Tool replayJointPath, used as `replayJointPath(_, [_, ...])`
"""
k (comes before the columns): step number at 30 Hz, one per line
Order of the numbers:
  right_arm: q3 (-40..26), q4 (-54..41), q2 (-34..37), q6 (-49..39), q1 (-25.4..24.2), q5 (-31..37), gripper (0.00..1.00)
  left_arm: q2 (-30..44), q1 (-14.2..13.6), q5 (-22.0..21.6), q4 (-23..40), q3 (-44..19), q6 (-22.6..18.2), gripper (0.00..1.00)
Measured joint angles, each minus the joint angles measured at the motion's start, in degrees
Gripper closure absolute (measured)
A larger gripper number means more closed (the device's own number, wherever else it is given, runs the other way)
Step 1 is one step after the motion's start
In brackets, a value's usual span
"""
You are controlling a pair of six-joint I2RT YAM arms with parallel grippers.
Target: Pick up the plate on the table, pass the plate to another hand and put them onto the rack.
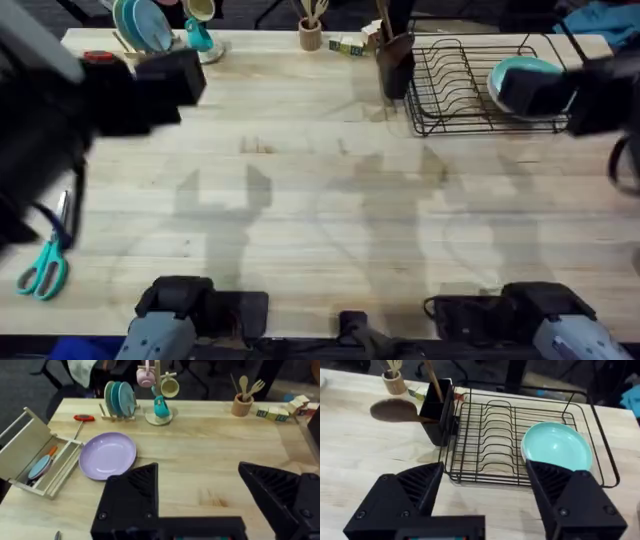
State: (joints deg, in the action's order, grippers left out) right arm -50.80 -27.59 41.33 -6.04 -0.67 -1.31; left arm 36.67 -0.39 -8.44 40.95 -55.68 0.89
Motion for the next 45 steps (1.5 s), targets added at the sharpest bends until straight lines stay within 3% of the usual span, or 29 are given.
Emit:
replayJointPath(7, [-15.5, -10.2, 13.2, 0.0, 0.0, 0.0, 0.008, 15.4, 0.0, 0.0, 16.5, -18.7, 0.0, 0.008])
replayJointPath(11, [-19.5, -12.4, 17.3, 0.0, 0.0, 0.0, 0.007, 22.6, 0.0, 0.0, 20.9, -25.1, 0.0, 0.008])
replayJointPath(16, [-19.9, -13.0, 18.4, 0.0, 0.0, -1.9, 0.007, 27.7, 0.0, 0.1, 22.2, -27.0, 0.0, 0.006])
replayJointPath(26, [-19.9, -13.9, 18.4, 1.0, 0.0, -2.7, 0.007, 27.9, 0.7, -0.6, 21.3, -27.2, 0.0, 0.009])
replayJointPath(30, [-19.9, -14.3, 18.4, 1.3, 0.0, -2.8, 0.007, 29.7, 4.9, 0.6, 20.4, -27.5, 0.0, 0.009])
replayJointPath(38, [-19.9, -14.5, 18.4, 1.4, 0.0, -2.8, 0.007, 37.9, 18.8, 5.1, 17.9, -27.5, 0.2, 0.009])
replayJointPath(45, [-19.9, -14.5, 18.4, 1.4, 0.0, -2.8, 0.006, 44.6, 28.5, 8.2, 13.6, -27.5, 1.3, 0.010])
